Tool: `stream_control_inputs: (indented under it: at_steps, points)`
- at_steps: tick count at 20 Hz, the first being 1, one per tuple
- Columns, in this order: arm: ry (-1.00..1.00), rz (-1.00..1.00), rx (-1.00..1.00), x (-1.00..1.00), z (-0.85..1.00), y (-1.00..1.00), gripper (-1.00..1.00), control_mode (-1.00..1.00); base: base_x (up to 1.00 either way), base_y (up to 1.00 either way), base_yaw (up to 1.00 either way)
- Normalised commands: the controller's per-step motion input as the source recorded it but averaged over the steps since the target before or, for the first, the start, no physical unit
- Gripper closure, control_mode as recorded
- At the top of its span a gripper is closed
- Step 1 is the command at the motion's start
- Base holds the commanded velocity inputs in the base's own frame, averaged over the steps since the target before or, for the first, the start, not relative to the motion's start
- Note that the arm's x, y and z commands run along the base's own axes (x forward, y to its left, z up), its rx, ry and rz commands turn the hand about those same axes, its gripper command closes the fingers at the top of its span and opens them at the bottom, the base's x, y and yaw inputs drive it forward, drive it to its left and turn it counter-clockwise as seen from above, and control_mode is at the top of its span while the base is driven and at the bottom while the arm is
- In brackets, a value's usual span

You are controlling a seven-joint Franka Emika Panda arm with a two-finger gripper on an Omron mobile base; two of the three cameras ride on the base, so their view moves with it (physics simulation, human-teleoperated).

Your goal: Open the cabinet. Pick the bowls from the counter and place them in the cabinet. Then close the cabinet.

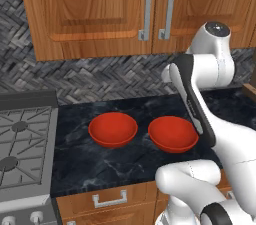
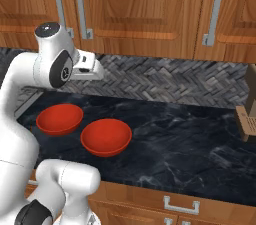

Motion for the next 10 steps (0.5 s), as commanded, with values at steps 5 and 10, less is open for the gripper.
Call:
stream_control_inputs:
  at_steps: [5,10]
  points:
    - [-0.19,0.0,-0.06,-0.15,0.53,0.02,-1.0,-1.0,0.0,0.0,0.0]
    - [-0.25,0.0,-0.03,-0.2,0.53,0.0,-1.0,-1.0,0.0,0.0,0.0]
